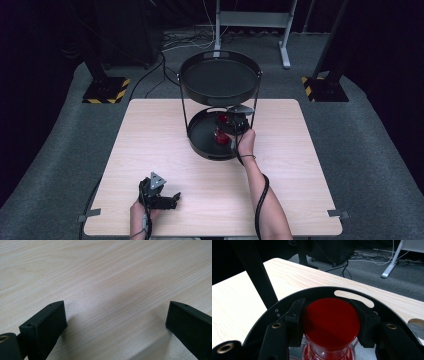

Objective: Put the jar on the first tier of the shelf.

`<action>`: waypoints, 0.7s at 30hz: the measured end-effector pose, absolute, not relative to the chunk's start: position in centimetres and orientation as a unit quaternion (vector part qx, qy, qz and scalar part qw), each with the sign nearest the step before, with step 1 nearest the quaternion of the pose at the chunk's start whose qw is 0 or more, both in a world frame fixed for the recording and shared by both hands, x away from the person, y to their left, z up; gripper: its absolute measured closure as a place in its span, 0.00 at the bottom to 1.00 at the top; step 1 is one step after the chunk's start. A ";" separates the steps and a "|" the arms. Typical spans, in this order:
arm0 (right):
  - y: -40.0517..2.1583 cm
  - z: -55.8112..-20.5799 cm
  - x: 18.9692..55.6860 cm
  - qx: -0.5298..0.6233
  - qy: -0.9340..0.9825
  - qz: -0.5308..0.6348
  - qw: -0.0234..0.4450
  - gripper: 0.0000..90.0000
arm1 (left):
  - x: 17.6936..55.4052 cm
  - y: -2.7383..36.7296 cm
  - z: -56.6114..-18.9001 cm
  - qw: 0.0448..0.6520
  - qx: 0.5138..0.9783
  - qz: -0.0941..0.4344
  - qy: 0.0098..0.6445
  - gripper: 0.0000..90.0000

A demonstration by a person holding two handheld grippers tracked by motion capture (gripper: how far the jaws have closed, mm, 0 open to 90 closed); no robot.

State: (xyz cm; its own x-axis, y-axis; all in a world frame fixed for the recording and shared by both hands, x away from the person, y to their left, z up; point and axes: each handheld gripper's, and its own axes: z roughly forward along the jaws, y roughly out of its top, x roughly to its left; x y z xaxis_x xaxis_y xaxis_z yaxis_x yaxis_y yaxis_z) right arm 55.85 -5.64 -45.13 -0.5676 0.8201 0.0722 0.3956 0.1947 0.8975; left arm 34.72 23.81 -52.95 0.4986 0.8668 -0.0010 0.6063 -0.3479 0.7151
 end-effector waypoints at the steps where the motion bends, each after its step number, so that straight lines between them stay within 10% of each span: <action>1: -5.6 -45.2 55.9 0.410 0.742 0.483 0.220 0.53 | 34.7 23.8 -52.9 0.336 0.798 0.194 0.462 0.03; 21: -5.4 -45.7 56.2 0.406 0.749 0.477 0.217 0.53 | 34.7 23.8 -53.0 0.337 0.797 0.194 0.462 0.03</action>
